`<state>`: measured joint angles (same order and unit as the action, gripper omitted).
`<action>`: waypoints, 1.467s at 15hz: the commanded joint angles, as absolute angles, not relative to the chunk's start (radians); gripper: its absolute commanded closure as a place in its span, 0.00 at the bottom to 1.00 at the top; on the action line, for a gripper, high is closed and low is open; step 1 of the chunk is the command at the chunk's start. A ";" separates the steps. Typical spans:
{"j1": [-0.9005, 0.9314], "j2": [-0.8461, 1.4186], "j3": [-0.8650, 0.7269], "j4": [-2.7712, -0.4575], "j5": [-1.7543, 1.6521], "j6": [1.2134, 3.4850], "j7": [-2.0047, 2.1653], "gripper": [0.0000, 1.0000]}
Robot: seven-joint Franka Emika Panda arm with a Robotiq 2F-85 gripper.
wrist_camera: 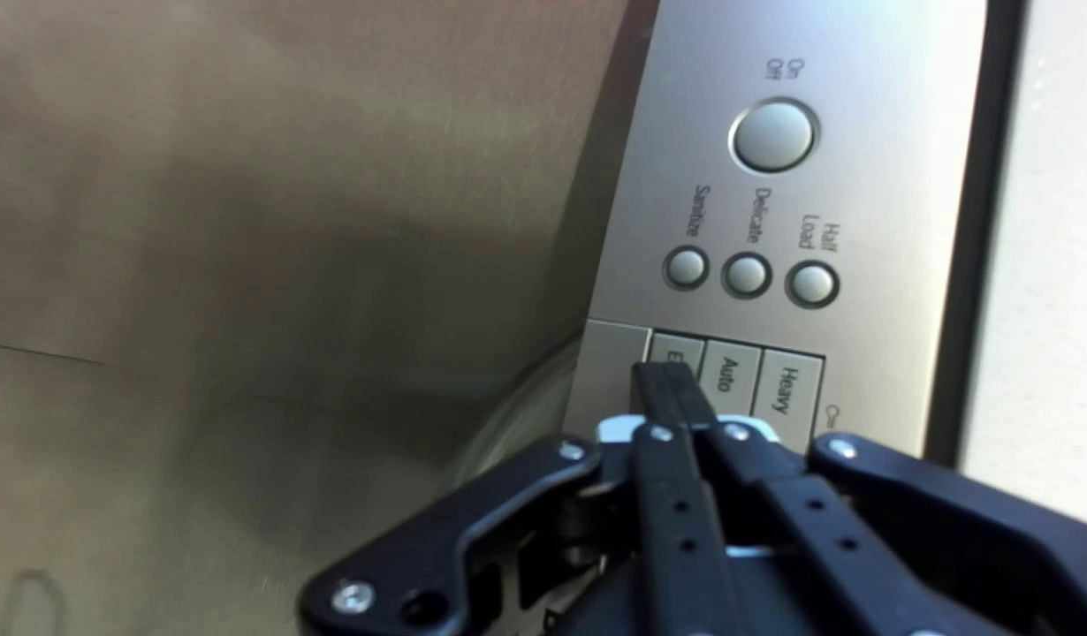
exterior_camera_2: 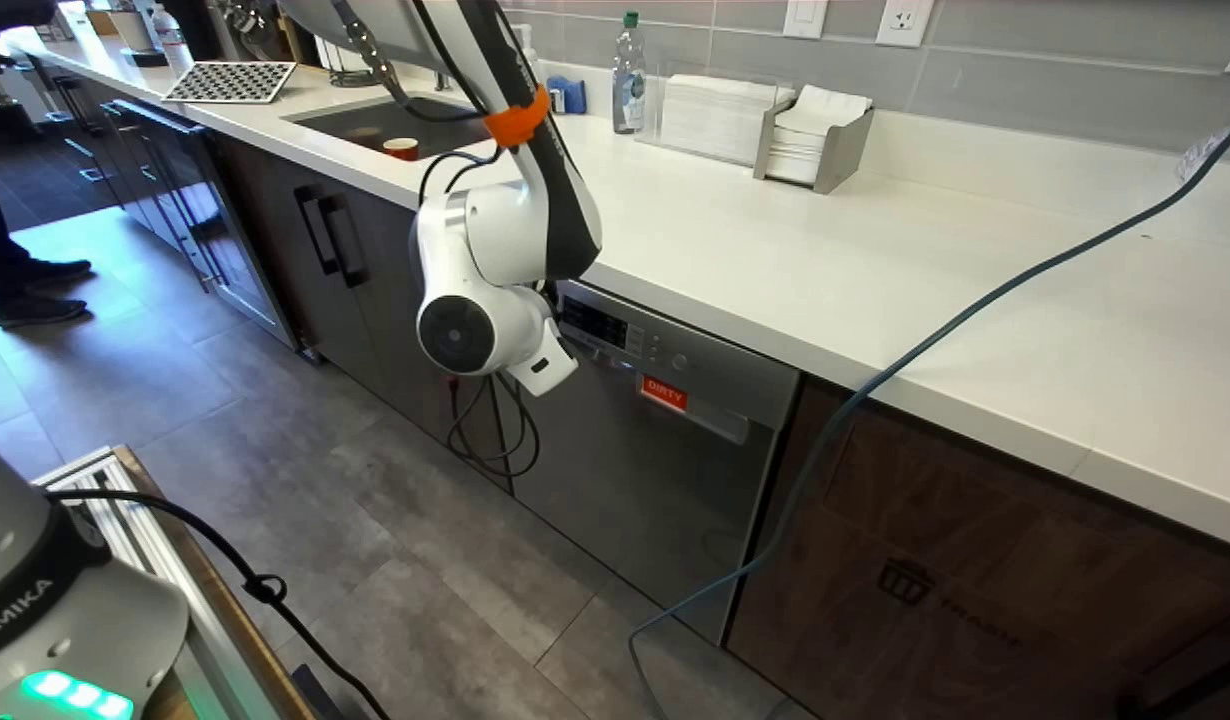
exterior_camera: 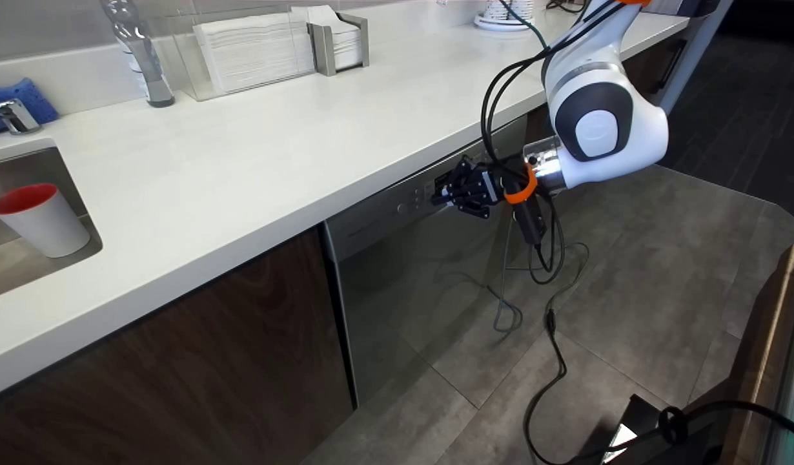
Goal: Press a button on the dishwasher.
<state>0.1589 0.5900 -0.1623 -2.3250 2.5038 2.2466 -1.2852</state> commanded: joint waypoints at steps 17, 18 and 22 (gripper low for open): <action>0.198 0.542 -0.195 -2.303 2.440 2.539 -1.447 0.74; 0.202 0.532 -0.195 -2.308 2.427 2.570 -1.449 0.73; 0.215 0.488 -0.181 -2.334 2.281 2.660 -1.445 0.47</action>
<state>0.1934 0.5418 -0.1833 -2.3016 2.3870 2.5966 -1.4476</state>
